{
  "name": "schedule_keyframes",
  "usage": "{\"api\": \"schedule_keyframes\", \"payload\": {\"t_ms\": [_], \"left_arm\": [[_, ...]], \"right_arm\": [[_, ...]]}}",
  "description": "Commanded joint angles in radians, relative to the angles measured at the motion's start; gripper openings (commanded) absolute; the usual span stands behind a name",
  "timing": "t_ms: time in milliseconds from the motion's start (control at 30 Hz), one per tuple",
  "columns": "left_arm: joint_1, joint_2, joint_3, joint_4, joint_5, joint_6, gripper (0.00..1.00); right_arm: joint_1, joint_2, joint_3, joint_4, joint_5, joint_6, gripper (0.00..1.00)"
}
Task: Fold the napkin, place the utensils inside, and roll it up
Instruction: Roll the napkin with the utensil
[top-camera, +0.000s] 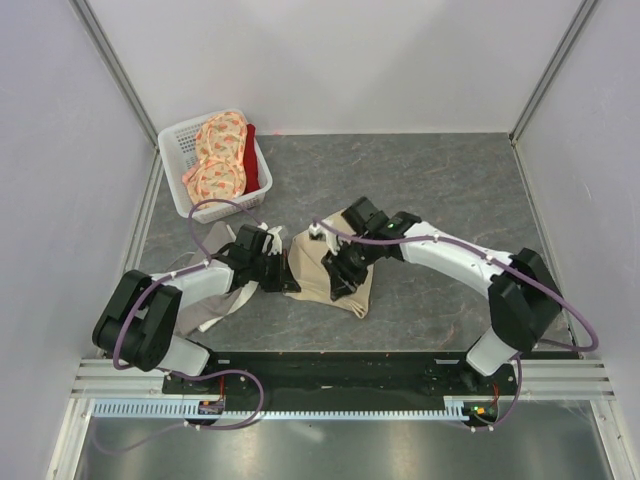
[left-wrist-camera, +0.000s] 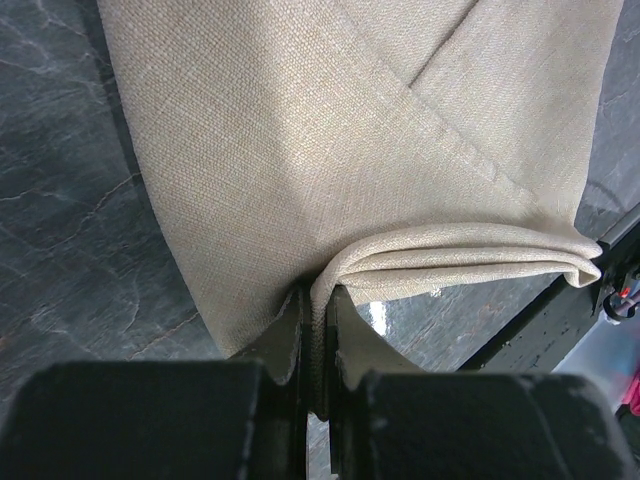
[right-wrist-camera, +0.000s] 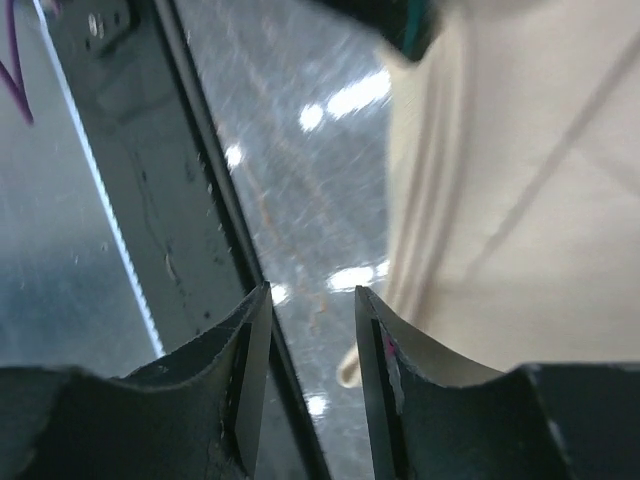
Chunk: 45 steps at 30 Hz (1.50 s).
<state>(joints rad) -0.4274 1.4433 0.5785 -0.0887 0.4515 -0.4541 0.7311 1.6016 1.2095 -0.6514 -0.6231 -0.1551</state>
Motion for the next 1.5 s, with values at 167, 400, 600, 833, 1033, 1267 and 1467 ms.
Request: {"api": "schedule_keyframes", "payload": {"t_ms": [167,400,600,833,1033,1267,1467], "left_arm": [[0.006,0.012,0.017,-0.031,-0.019,0.006,0.02],[0.006,0.006,0.017,-0.029,-0.011,0.011,0.02],[0.006,0.000,0.014,-0.031,-0.011,0.012,0.02],[0.006,0.000,0.015,-0.032,-0.010,0.017,0.02],[0.006,0.008,0.017,-0.036,-0.013,0.018,0.02],[0.006,0.008,0.015,-0.040,-0.013,0.015,0.02],[0.006,-0.012,0.017,-0.046,-0.016,0.003,0.02]], "right_arm": [[0.099,0.087,-0.116,-0.093,-0.004,0.048,0.44],[0.084,0.130,-0.070,-0.116,0.135,0.025,0.44],[0.054,0.153,-0.021,-0.120,0.175,0.000,0.44],[0.013,0.170,-0.007,-0.119,0.187,-0.032,0.45],[-0.032,0.202,-0.022,-0.096,0.163,-0.061,0.44],[-0.048,0.195,-0.027,-0.050,0.128,-0.047,0.43],[-0.030,0.060,-0.018,0.051,0.100,-0.018,0.46]]}}
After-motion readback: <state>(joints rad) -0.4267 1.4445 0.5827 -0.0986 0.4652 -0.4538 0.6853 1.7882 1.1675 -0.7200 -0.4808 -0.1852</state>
